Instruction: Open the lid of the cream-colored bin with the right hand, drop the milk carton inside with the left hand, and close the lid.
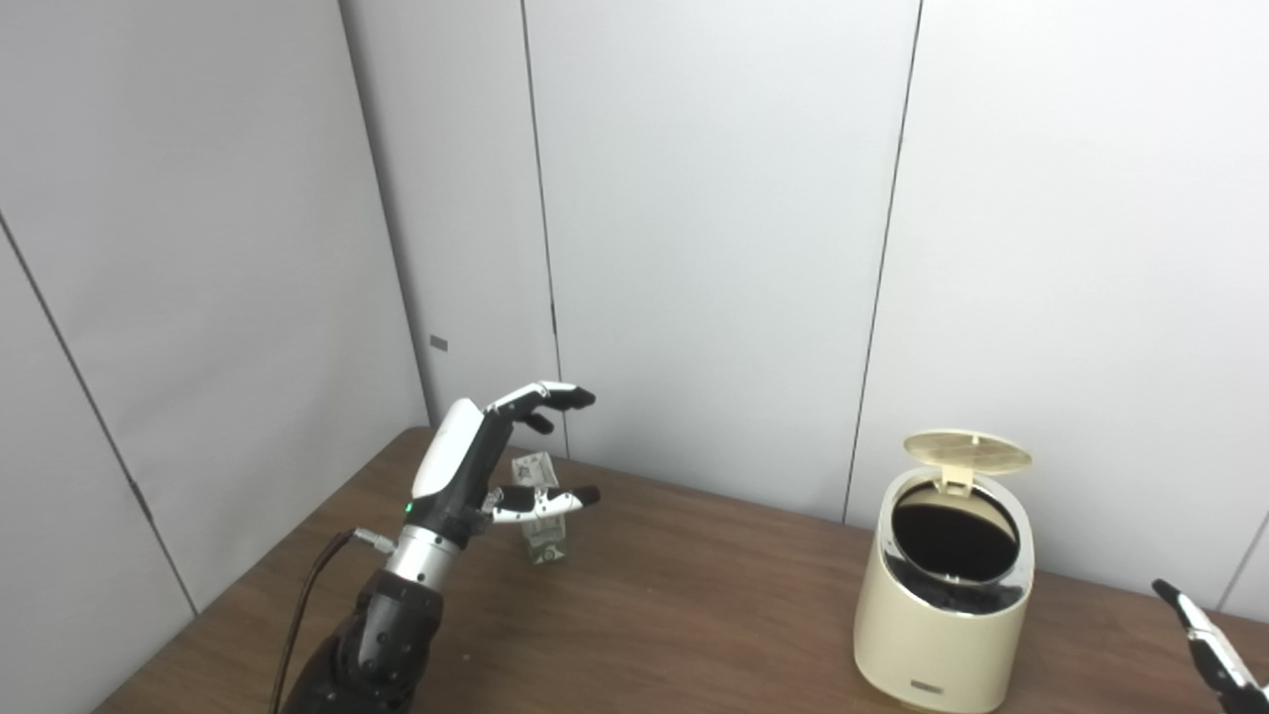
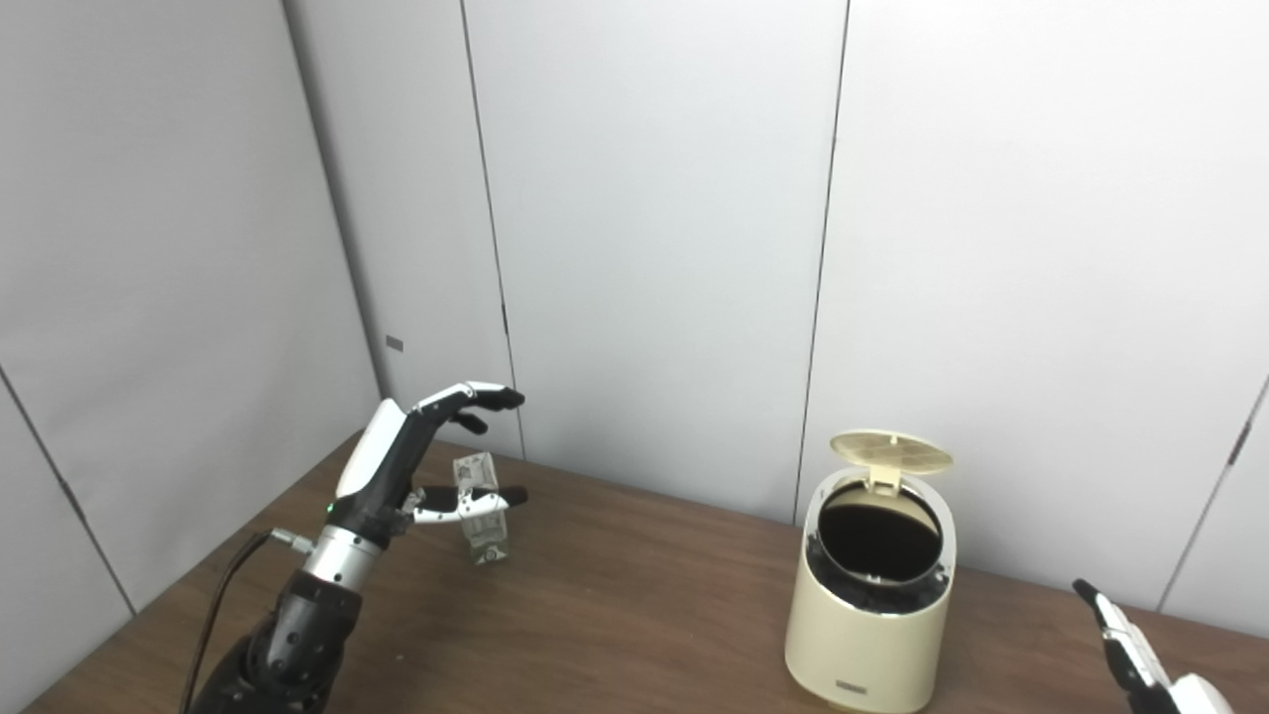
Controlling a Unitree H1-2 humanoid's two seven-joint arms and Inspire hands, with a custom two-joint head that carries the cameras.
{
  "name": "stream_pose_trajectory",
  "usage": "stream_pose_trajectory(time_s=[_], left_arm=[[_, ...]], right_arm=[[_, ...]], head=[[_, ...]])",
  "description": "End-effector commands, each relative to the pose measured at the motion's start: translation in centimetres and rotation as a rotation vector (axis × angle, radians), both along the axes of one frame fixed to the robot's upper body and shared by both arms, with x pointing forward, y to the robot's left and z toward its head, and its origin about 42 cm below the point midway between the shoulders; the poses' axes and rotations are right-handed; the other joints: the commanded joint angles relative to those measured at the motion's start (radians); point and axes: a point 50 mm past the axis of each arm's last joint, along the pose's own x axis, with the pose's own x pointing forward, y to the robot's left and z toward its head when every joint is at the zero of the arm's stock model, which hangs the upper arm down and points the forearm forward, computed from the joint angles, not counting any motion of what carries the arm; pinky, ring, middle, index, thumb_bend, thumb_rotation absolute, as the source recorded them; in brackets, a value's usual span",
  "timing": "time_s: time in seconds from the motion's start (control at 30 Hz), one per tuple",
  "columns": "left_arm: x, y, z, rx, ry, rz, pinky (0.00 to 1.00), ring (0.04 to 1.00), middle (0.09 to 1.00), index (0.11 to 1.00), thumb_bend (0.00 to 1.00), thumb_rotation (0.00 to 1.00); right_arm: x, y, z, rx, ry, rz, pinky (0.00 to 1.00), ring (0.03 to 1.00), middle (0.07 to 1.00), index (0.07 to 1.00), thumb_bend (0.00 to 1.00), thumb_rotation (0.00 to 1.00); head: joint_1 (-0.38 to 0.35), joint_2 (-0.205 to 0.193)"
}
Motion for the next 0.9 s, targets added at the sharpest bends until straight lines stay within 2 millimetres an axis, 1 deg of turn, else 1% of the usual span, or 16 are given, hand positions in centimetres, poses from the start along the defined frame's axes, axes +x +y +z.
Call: stream_pose_trajectory(time_s=[0.0, 0.07, 0.13, 0.17, 0.27, 0.37, 0.47, 0.67, 0.77, 0.83, 0.87], left_arm=[[0.9, 0.9, 2.8, 0.023, -0.103, -0.001, 0.75, 0.845, 0.849, 0.793, 0.77, 0.03], [1.2, 1.2, 2.4, -0.008, -0.088, 0.001, 0.79, 0.874, 0.875, 0.808, 0.79, 0.05], [1.5, 1.5, 2.1, -0.039, -0.071, 0.003, 0.87, 0.916, 0.911, 0.836, 0.81, 0.08], [1.6, 1.7, 2.0, -0.055, -0.064, 0.002, 0.91, 0.939, 0.937, 0.872, 0.83, 0.1], [2.0, 2.2, 1.5, -0.096, -0.043, -0.009, 0.98, 0.986, 0.99, 0.968, 0.85, 0.13], [2.4, 2.7, 0.8, -0.141, -0.019, -0.007, 1.0, 0.999, 0.999, 0.997, 0.88, 0.15], [2.7, 3.2, 0.2, -0.192, -0.001, 0.0, 1.0, 1.0, 1.0, 1.0, 0.9, 0.18], [3.2, 4.3, -1.4, -0.333, 0.038, 0.01, 1.0, 1.0, 1.0, 1.0, 0.96, 0.21], [3.3, 5.0, -2.4, -0.367, 0.08, 0.02, 1.0, 1.0, 1.0, 1.0, 0.95, 0.25], [3.3, 5.3, -2.8, -0.381, 0.095, 0.023, 1.0, 1.0, 1.0, 1.0, 0.92, 0.24], [3.3, 5.4, -3.1, -0.393, 0.102, 0.023, 1.0, 1.0, 1.0, 1.0, 0.91, 0.25]], right_arm=[[0.7, -0.6, 2.5, -0.006, -0.09, 0.01, 0.0, 1.0, 1.0, 1.0, 1.0, 0.62], [0.7, -0.7, 2.5, -0.005, -0.088, 0.008, 0.0, 1.0, 1.0, 1.0, 1.0, 0.63], [0.7, -0.9, 2.6, -0.008, -0.089, 0.008, 0.0, 1.0, 1.0, 1.0, 1.0, 0.64], [0.7, -1.0, 2.6, -0.009, -0.091, 0.008, 0.0, 1.0, 1.0, 1.0, 1.0, 0.66], [0.7, -1.1, 2.7, -0.01, -0.096, 0.014, 0.0, 1.0, 1.0, 1.0, 1.0, 0.69], [0.7, -1.2, 2.8, -0.011, -0.1, 0.019, 0.0, 1.0, 1.0, 1.0, 1.0, 0.7], [0.8, -1.2, 2.8, -0.011, -0.105, 0.02, 0.0, 1.0, 1.0, 1.0, 1.0, 0.7], [0.8, -1.3, 2.7, -0.023, -0.105, 0.02, 0.0, 0.994, 1.0, 1.0, 1.0, 0.67], [0.8, -1.3, 2.7, -0.029, -0.106, 0.02, 0.0, 1.0, 1.0, 1.0, 1.0, 0.64], [0.7, -1.3, 2.6, -0.028, -0.105, 0.019, 0.0, 1.0, 1.0, 1.0, 1.0, 0.63], [0.7, -1.4, 2.6, -0.026, -0.105, 0.019, 0.0, 1.0, 1.0, 1.0, 1.0, 0.64]], head=[[-0.002, 0.0], [-0.002, 0.003], [-0.001, 0.005], [-0.002, 0.005], [-0.002, 0.006], [-0.003, 0.007], [-0.004, 0.008], [-0.009, 0.009], [-0.011, 0.009], [-0.011, 0.009], [-0.003, 0.01]])
